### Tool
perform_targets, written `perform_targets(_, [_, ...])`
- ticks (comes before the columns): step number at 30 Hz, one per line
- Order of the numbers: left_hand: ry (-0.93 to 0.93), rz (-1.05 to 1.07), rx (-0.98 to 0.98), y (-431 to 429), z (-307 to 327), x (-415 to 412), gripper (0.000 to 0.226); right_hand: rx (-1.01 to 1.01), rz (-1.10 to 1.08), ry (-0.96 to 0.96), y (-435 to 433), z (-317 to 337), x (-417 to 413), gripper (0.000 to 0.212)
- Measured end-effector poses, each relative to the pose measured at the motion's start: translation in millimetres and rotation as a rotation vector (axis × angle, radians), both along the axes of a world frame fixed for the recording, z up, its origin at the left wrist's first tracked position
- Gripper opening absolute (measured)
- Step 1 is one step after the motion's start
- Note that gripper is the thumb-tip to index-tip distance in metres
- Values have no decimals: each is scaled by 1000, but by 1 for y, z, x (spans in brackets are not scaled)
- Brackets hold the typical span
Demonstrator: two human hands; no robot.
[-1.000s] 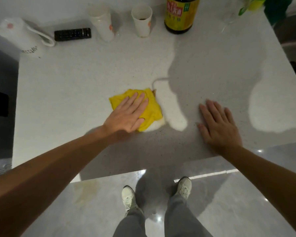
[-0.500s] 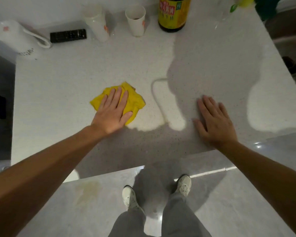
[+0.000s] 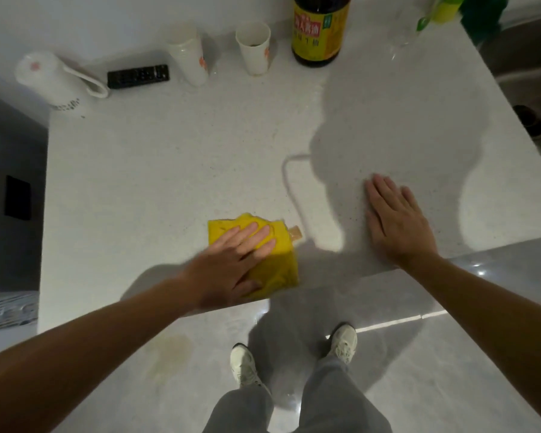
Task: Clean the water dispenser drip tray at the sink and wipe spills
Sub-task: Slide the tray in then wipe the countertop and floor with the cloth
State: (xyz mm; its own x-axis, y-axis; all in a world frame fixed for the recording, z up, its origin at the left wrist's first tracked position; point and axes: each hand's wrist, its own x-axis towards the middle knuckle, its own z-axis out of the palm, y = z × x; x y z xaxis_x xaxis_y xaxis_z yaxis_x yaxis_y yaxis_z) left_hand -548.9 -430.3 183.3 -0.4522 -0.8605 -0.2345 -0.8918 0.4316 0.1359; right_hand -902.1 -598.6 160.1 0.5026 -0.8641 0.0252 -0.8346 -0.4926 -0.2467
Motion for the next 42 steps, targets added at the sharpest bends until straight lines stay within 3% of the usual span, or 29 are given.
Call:
perform_targets(5, [-63,218,95,-9,9,60,86,-2,-1,4,0,-1,0,61])
perform_targets(10, [-58,393,72,-109,10,69,97,14,9,30,0,-3,-1,62])
perform_targets(16, [-86,274,24,-210,2,25,85,8,14,44,-2,-5,-2,61])
perform_targets(20, [-84,128,-2,-187,9,-9,79,3,19,17,-1,-1,-2,62])
perform_targets(24, [-31,-67,15,-99,10,-34,80,8,12,-26,0,7,1,61])
perform_targets(30, [-20,83,85,-38,7,29,85,41,12,12,2,12,3,63])
perform_targets(33, [-18,345,109,-75,9,63,105,32,5,-10,2,11,4,62])
perform_targets(36, [-43,545,77,-145,5,83,99,18,1,-13,2,8,4,61])
perform_targets(39, [-65,551,72,-226,3,80,88,4,3,-10,1,3,1,60])
perform_targets(42, [-75,388,88,-273,5,42,83,0,7,2,0,2,1,59])
